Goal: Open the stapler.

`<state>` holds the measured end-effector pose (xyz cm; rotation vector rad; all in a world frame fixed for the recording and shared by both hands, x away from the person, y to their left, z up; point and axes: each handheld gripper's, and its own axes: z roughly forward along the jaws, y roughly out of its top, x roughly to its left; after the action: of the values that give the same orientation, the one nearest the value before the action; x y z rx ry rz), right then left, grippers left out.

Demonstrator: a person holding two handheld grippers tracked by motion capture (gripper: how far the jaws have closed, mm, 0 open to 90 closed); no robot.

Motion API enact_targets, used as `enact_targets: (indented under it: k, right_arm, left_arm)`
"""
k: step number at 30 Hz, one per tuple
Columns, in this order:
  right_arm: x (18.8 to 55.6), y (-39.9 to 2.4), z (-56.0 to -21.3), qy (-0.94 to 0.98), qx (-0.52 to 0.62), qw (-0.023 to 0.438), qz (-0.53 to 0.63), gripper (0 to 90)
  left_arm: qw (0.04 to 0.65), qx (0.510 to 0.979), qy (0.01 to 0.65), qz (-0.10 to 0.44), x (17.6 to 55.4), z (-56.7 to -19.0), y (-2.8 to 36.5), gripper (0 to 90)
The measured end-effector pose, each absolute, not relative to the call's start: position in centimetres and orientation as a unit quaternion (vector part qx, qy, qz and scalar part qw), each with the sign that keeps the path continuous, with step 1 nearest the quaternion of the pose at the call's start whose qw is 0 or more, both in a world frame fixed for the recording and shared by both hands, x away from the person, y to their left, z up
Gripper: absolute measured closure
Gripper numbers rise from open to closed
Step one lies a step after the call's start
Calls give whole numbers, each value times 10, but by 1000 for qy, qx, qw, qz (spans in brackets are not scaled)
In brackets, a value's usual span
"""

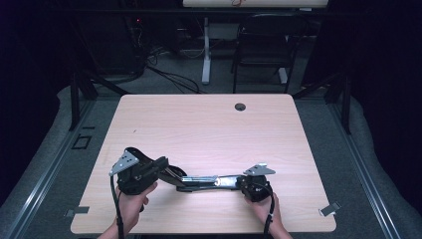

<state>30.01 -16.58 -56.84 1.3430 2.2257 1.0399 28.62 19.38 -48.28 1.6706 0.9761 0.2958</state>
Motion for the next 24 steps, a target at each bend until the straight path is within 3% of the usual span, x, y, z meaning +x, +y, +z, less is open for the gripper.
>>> enact_targets:
  k: [3, 7, 12, 15, 17, 21, 24]
  right_arm:
    - [302, -166, -566, 791, 470, 162, 356, 831]
    - [303, -162, -563, 804, 457, 178, 337, 799]
    - [309, -165, -550, 815, 437, 187, 331, 759]
    - [311, -170, -539, 816, 428, 197, 335, 740]
    - [312, -176, -534, 812, 426, 212, 338, 743]
    - [319, -191, -526, 810, 436, 196, 339, 727]
    - [328, -201, -517, 812, 465, 159, 315, 563]
  left_arm:
    - [548, 731, 389, 113, 286, -482, 190, 704]
    - [543, 756, 362, 50, 287, -482, 184, 645]
    - [477, 819, 319, 22, 288, -485, 174, 401]
    - [439, 846, 303, 14, 288, -490, 171, 303]
    - [420, 860, 290, 22, 286, -493, 171, 283]
    - [415, 865, 282, 10, 288, -496, 181, 236]
    - [405, 871, 280, 8, 288, -497, 186, 218]
